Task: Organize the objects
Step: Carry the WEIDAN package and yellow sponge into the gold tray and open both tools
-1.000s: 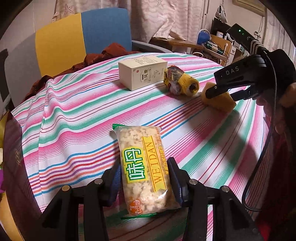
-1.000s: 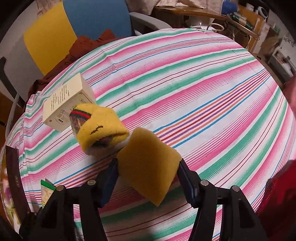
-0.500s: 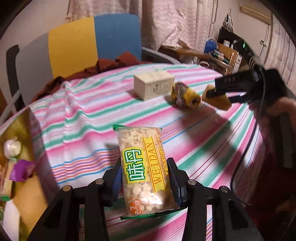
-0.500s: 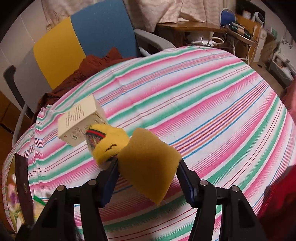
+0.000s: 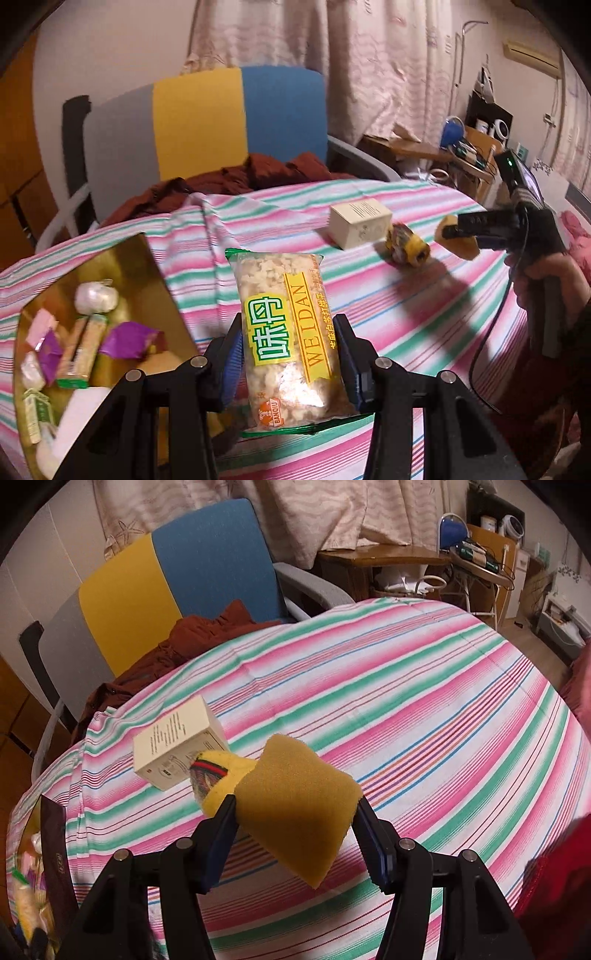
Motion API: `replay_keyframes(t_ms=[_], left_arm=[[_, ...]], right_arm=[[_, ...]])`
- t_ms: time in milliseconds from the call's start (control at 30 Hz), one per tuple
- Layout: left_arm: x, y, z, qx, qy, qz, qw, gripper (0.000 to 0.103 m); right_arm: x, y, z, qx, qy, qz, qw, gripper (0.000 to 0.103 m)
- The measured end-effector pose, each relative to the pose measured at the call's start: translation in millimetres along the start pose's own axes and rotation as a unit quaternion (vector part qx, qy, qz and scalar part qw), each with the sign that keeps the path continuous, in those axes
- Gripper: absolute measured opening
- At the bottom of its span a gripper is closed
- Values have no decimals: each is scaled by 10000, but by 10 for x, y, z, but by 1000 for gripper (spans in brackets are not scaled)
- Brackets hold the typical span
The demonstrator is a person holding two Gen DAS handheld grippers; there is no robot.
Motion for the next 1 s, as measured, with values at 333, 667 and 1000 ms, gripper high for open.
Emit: replay_keyframes(t_ms=[333, 667, 1000], left_arm=[[97, 180, 437, -262, 416, -69, 9988, 46], [243, 336, 838, -460, 773, -117, 9959, 46], [461, 469, 1360, -742, 1336, -100, 9882, 46]], right_arm=[[7, 112, 182, 100, 414, -273, 9987, 62], [78, 216, 377, 341, 829, -404, 9952, 62], [405, 662, 1340, -608, 1706, -627, 9815, 62]])
Point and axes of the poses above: each gripper's, at about its wrist camera, not at the fingertips, and y roughly against the way its jaws point, z to its left, x to its underside, the point moved 5 cm from there along -y, roughly the way its jaws point, and after that the axes turned 4 degrees about z, right-handed, at the moved point
